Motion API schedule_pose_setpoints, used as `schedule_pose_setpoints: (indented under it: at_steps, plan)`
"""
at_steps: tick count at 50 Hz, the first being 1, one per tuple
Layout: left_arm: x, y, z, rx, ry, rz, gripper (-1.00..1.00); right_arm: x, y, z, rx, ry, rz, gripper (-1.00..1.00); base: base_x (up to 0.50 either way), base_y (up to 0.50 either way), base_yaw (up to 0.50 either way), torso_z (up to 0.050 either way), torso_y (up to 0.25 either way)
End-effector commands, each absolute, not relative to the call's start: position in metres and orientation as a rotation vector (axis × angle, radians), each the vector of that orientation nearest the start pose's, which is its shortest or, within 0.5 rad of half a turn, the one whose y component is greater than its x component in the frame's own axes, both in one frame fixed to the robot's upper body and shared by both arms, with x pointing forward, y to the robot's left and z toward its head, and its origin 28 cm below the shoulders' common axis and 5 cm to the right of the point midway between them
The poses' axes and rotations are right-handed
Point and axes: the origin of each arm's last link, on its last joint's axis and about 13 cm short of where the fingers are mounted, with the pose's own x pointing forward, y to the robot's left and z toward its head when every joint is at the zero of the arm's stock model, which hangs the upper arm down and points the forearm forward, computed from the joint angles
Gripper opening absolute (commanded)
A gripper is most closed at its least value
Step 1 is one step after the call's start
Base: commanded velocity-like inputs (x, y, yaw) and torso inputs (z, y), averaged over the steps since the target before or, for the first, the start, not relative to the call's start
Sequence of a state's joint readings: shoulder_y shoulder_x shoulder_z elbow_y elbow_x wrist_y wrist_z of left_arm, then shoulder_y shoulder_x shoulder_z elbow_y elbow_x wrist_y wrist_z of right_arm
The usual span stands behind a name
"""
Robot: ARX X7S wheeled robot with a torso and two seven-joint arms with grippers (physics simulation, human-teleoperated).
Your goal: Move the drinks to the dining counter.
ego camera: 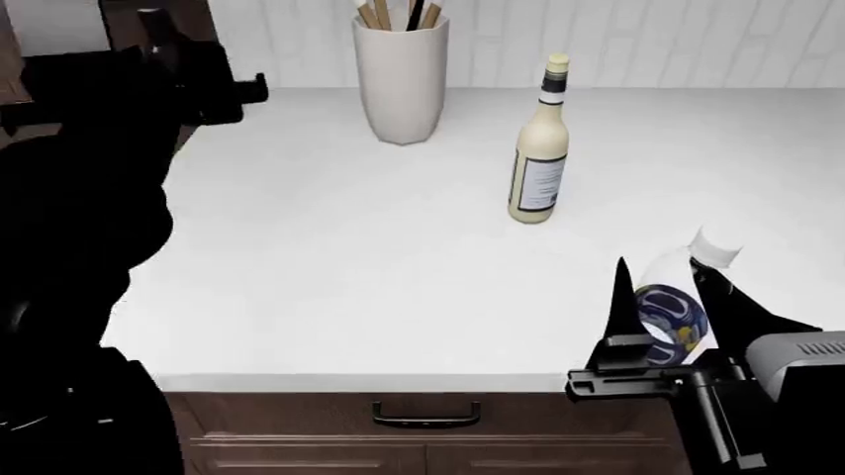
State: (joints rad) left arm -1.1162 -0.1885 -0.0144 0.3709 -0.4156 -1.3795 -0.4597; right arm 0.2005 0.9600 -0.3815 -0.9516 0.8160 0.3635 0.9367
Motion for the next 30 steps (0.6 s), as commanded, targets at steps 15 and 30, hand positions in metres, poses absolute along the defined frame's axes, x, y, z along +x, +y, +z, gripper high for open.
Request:
schedule_pose_setpoints:
  at_steps: [15, 30]
  plan:
    - [0.222, 0.2304, 0.2968, 0.161, -0.265, 0.221, -1.0, 0.1536, -0.1187, 0.1922, -0.168, -0.285, -0.005, -1.0, -0.5, 0.08, 0.0, 0.0, 0.0]
    - [0.2224, 0.2285, 0.3015, 0.166, -0.275, 0.207, -1.0, 0.1534, -0.1181, 0.1938, -0.207, -0.302, -0.009, -1.0, -0.33, 0.46, 0.0, 0.001, 0.0]
